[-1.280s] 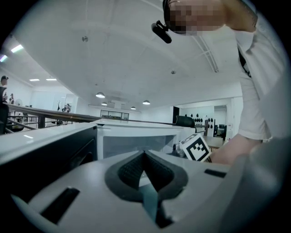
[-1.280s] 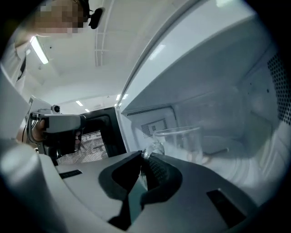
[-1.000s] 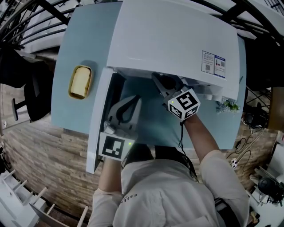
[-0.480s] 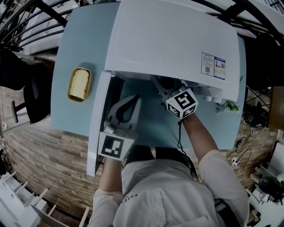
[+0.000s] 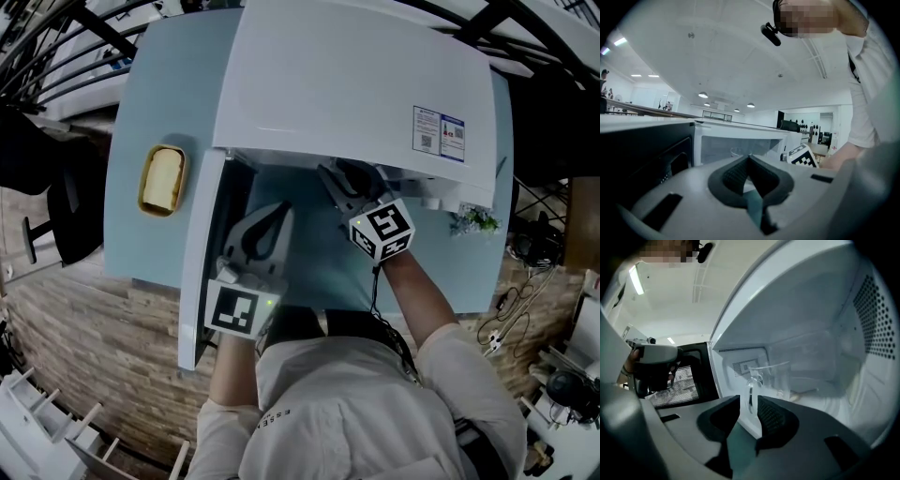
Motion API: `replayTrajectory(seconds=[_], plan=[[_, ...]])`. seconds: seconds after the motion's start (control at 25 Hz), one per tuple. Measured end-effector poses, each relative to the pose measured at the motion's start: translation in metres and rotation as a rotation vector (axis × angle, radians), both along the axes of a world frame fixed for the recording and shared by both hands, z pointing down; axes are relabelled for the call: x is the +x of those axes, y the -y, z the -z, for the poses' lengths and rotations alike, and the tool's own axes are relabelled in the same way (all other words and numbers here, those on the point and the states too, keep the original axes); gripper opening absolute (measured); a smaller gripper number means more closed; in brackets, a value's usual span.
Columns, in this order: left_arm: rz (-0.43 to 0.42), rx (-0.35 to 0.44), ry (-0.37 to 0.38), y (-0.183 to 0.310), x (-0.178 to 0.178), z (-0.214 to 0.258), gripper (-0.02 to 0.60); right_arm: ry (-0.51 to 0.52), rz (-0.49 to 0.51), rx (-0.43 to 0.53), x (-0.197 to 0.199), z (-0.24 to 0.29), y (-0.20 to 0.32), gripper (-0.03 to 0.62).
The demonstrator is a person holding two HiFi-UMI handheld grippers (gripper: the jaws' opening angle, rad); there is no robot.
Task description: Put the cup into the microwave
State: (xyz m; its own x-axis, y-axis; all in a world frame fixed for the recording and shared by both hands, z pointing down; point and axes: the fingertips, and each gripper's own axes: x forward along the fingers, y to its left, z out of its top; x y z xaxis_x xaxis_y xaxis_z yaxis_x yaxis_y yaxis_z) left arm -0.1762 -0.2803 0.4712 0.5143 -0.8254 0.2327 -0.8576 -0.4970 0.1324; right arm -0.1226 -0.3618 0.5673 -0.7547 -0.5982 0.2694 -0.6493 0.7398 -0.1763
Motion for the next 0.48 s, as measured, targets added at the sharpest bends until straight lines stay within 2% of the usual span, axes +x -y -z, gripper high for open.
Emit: replayTrajectory(seconds=[0.16,0.48], plan=[[-0.008,0.024,-0.001,-0.002,0.004,0.011,0.002,-0.003,-0.039,-0.005,0.016,0.008,-0.014,0.109],[-0.051,0.073,0.010,-0.014,0.017,0.041,0.002,0.030,-0.034,0.025,0.030,0.059,-0.050,0.101]])
